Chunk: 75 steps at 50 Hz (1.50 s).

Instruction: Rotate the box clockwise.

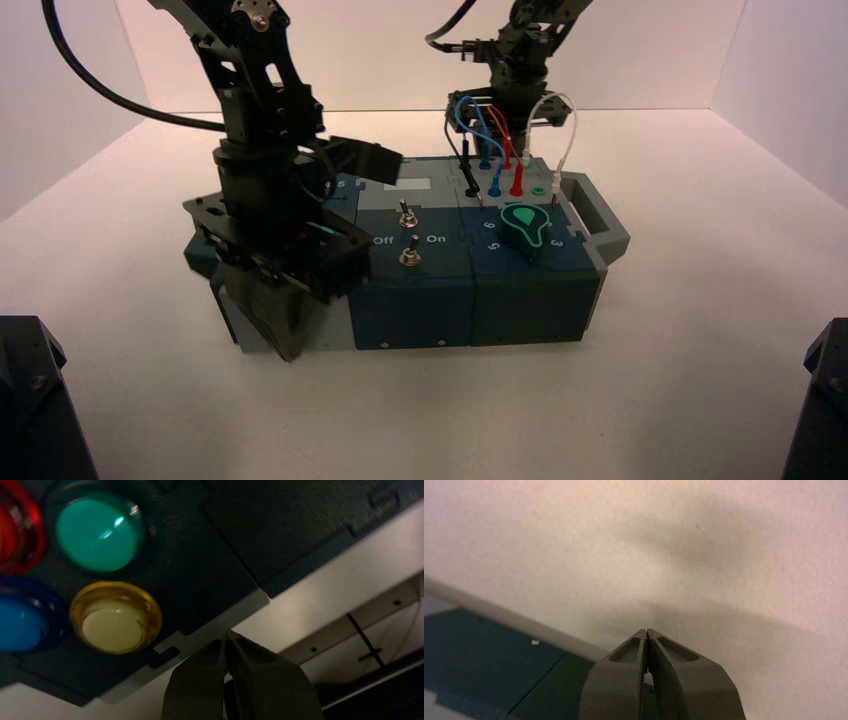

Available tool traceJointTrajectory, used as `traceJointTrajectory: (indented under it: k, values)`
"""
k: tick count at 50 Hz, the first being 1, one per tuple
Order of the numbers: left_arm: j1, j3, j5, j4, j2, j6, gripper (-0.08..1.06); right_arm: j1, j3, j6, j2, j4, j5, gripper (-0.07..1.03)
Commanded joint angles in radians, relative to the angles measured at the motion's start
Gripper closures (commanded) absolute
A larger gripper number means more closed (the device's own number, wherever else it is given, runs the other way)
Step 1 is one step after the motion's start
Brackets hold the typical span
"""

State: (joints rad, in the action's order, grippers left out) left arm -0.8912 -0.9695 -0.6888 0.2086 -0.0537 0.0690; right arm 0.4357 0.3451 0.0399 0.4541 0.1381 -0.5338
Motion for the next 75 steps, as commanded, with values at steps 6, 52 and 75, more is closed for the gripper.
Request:
traceJointTrajectory:
  k: [6, 52, 75]
  values:
    - [0.117, 0.058, -0.008, -0.087, 0.018, 0.002, 1.01, 0.014, 0.021, 0.002, -0.055, 0.005, -0.041, 0.99]
    - [0.250, 0.247, 0.018, -0.186, -0.106, -0.011, 1.01, 0.031, 0.245, -0.026, -0.233, 0.057, -0.103, 0.99]
    - [0.278, 0.356, 0.028, -0.198, -0.201, -0.035, 1.01, 0.075, 0.295, -0.026, -0.230, 0.095, -0.110, 0.99]
